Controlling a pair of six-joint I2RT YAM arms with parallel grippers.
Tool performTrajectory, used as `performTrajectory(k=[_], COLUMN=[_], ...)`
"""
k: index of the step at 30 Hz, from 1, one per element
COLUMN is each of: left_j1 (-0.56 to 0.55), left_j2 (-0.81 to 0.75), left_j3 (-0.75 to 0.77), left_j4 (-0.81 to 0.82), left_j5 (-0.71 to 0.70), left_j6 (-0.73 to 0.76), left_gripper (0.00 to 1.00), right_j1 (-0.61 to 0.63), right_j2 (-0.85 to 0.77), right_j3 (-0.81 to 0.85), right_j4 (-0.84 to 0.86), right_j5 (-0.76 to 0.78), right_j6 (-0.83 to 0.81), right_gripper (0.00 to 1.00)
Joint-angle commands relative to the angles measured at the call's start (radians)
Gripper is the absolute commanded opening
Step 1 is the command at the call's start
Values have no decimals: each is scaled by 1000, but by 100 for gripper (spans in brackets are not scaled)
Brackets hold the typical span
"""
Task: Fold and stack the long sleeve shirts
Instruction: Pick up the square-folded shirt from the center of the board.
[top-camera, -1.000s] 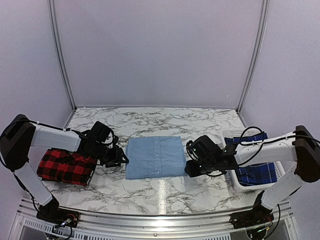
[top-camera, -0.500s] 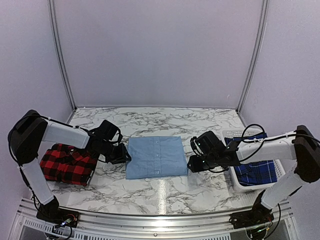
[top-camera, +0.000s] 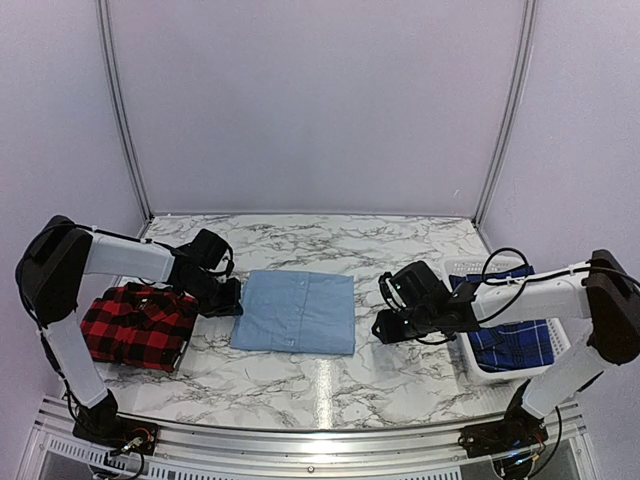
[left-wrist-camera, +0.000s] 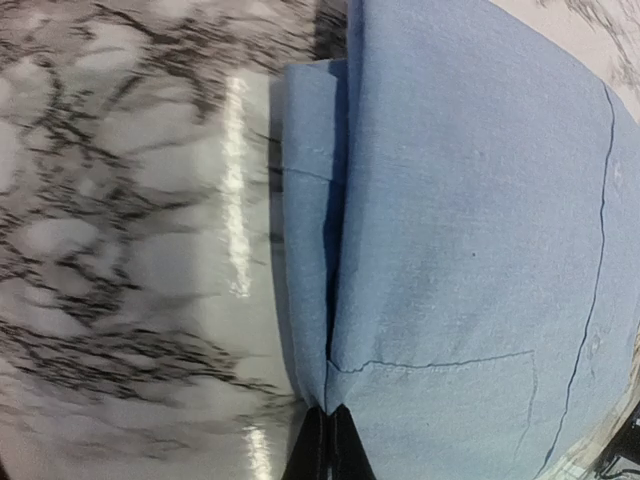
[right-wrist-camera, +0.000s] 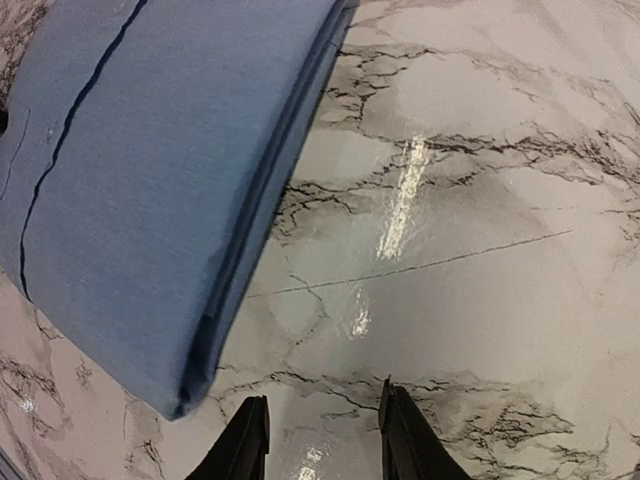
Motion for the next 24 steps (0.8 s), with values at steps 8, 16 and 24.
performTrajectory(k=[8,16,24], left_j1=[124,127,136], left_j2=[-11,-5,-29], left_j3=[77,107,105], left_j4=[-156,-162,-173], left_j5=[48,68,65], left_j6=[159,164,167], left_gripper=[0,0,0], right_j1=[-8,-7,-8], right_j2=[43,153,340], right_j3=[35,176,331], right_j4=[46,129,156], right_j5=[-31,-76,-76], right_j6=[-10,-17,-21], right_gripper=[34,34,32])
